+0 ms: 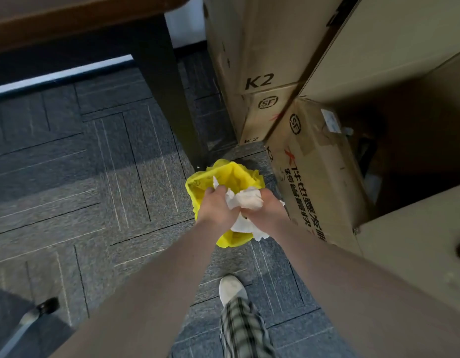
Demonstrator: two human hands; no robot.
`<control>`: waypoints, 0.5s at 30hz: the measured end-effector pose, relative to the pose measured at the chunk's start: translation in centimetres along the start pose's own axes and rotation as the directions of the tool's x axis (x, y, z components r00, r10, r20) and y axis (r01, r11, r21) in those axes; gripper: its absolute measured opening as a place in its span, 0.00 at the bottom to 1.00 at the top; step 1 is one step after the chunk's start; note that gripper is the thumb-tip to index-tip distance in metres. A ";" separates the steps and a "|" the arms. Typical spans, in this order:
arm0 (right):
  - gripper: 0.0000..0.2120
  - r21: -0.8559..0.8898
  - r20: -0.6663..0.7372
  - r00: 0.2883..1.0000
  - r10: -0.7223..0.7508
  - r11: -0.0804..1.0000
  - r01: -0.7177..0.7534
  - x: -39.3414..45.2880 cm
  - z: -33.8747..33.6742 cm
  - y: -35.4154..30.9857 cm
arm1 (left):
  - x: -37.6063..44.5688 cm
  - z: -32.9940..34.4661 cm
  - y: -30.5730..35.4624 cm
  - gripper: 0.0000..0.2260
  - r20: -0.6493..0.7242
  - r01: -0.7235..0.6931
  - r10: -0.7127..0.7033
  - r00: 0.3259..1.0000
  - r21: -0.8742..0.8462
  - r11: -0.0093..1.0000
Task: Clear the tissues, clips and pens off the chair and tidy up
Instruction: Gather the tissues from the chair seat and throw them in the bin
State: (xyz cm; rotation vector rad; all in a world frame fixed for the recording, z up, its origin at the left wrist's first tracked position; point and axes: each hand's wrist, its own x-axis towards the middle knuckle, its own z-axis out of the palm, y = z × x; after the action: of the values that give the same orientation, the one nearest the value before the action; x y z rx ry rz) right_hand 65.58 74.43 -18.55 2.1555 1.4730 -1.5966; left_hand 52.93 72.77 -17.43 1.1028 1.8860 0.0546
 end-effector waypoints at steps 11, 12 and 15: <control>0.29 -0.057 0.070 0.995 -0.074 0.995 0.078 0.5 0.3 0.5 | 1.2 0.0 -1.3 0.37 0.105 -0.011 0.010 0.994 0.010 1.000; 0.28 -0.090 0.084 0.993 -0.082 0.992 0.089 0.2 0.3 0.4 | 1.1 -0.1 -1.6 0.38 0.126 -0.009 0.003 0.992 0.049 0.999; 0.29 -0.188 0.109 0.988 -0.105 0.974 0.124 -0.5 0.5 -0.3 | 0.7 -0.9 -2.4 0.42 0.176 -0.024 0.000 0.984 0.136 0.990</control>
State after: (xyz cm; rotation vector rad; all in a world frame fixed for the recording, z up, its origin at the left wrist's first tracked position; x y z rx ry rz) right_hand 65.05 74.04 -18.26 1.8917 1.6725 -1.4973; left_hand 50.59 72.12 -18.46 1.1730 1.7454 -0.1638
